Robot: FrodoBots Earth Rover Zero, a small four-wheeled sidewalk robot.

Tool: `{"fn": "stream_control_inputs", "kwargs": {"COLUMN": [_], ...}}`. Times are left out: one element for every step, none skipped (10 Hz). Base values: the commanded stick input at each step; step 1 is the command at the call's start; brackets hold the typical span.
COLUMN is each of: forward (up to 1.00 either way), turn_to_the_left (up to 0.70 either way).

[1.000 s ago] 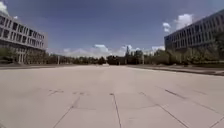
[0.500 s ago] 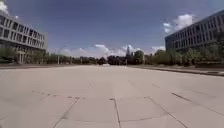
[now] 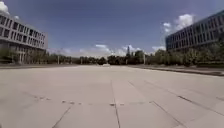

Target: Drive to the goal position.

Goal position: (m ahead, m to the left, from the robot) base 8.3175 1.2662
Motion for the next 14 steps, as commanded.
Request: {"fn": "stream_control_inputs", "kwargs": {"forward": [0.5, 0.5, 0.5, 0.5, 0.5, 0.5, 0.5, 0.5, 0.5, 0.5, 0.5, 0.5, 0.5, 0.5], "turn_to_the_left": [0.01, 0.01, 0.01, 0.01, 0.01, 0.01, 0.01, 0.01, 0.01, 0.01, 0.01, 0.01, 0.01, 0.01]}}
